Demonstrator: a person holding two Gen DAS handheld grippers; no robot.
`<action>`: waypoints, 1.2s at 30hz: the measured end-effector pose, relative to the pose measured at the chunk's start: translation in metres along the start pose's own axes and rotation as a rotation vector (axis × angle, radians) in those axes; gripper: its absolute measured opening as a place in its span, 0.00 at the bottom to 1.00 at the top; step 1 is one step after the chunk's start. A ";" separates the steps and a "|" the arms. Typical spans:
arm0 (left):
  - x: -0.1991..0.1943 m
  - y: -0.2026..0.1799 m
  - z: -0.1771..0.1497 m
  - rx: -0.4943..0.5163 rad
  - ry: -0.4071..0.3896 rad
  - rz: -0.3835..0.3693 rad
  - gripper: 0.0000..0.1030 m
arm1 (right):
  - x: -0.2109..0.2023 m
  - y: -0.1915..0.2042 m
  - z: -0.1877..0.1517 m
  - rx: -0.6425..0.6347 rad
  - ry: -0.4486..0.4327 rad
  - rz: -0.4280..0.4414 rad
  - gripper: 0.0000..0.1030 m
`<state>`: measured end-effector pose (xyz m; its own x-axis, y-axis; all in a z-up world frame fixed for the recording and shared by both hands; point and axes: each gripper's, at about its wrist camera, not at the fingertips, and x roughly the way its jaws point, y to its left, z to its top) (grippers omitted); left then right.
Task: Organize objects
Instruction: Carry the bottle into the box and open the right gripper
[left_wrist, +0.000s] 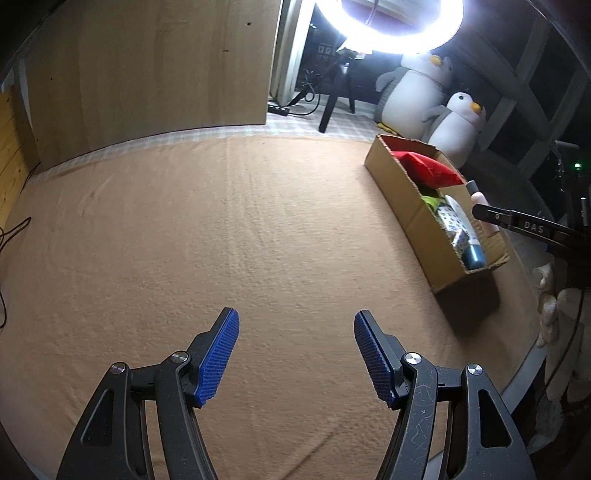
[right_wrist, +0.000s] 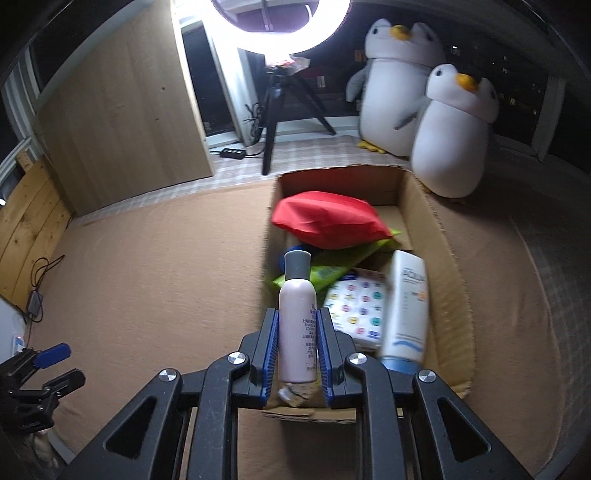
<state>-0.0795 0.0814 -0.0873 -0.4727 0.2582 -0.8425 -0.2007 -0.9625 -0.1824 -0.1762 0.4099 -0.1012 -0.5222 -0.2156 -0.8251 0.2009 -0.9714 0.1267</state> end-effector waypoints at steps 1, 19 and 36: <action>0.000 -0.001 0.000 0.001 0.000 -0.001 0.66 | 0.001 -0.004 0.000 0.005 0.001 -0.005 0.18; -0.006 -0.008 -0.002 0.017 -0.003 -0.010 0.66 | 0.010 -0.028 -0.007 0.052 0.026 -0.053 0.20; -0.011 0.004 0.000 0.016 -0.018 -0.022 0.66 | -0.006 -0.002 -0.009 0.031 -0.001 -0.057 0.54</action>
<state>-0.0752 0.0744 -0.0782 -0.4835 0.2805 -0.8292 -0.2243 -0.9553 -0.1924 -0.1662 0.4142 -0.1009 -0.5333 -0.1597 -0.8307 0.1447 -0.9848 0.0964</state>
